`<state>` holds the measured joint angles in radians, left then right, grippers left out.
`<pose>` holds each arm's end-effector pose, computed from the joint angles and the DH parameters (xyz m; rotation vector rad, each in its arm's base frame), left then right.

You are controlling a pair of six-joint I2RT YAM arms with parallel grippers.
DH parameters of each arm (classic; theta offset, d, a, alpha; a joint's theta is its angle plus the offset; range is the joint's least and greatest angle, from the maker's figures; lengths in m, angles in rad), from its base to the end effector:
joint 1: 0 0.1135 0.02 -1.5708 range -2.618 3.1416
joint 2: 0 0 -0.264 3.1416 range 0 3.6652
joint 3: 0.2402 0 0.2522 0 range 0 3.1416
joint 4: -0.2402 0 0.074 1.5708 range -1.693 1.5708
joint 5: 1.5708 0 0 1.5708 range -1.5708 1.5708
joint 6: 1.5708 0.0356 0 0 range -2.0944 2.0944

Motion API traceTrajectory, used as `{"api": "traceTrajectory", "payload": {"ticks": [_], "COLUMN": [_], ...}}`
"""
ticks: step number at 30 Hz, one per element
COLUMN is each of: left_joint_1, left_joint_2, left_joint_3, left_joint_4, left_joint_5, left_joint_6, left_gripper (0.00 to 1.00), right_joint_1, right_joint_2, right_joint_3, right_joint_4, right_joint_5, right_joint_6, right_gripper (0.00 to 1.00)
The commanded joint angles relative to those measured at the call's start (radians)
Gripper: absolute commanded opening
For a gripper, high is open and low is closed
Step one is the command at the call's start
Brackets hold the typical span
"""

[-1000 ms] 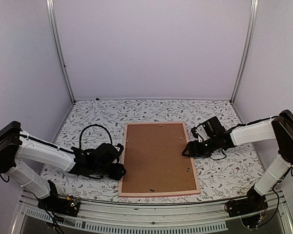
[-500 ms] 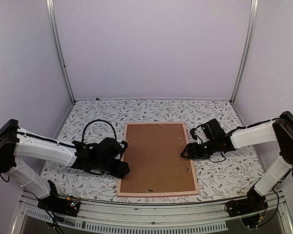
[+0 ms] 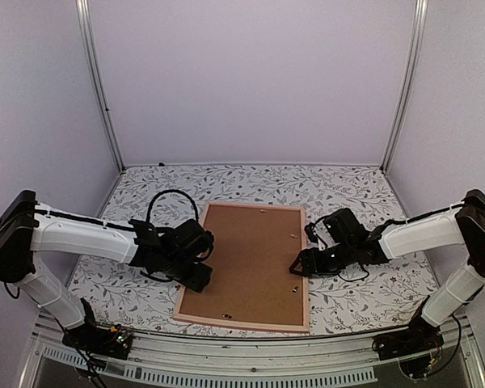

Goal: Put the photo into the frame
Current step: Press the fastener onto the backboard.

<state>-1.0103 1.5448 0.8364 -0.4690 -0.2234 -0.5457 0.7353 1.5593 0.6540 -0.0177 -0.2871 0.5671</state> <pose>0.1555 -0.2329 0.1632 0.5634 2.6439 -0.1621 0.2014 0.1957 0.1356 -0.3531 2.6480 0.8497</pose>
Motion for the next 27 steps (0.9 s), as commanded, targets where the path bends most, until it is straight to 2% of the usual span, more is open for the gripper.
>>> {"api": "traceTrajectory", "payload": {"ticks": [1,8,16,22,27], "left_joint_1": [0.034,0.105,0.151,0.169,0.170], "left_joint_2": [-0.024,-0.032,-0.043,-0.040,-0.035], "left_joint_3": [0.026,0.005,-0.007,-0.017,-0.026], "left_joint_4": [-0.122,-0.161,-0.133,-0.146,-0.151], "left_joint_5": [-0.046,0.015,0.103,0.074,0.055], "left_joint_6": [0.025,0.059,0.094,0.083,0.076], "left_gripper": [0.65,0.65,0.50,0.40,0.37], "right_joint_1": [0.015,0.015,0.015,0.015,0.015], "right_joint_2": [-0.016,-0.011,0.020,0.034,0.032], "right_joint_3": [-0.019,-0.006,0.013,0.021,0.022], "right_joint_4": [0.005,-0.019,-0.026,-0.029,-0.035], "right_joint_5": [0.016,0.022,0.011,0.006,0.008], "right_joint_6": [0.021,-0.005,-0.029,-0.034,-0.039], "right_gripper": [0.73,0.73,0.73,0.73,0.73]}}
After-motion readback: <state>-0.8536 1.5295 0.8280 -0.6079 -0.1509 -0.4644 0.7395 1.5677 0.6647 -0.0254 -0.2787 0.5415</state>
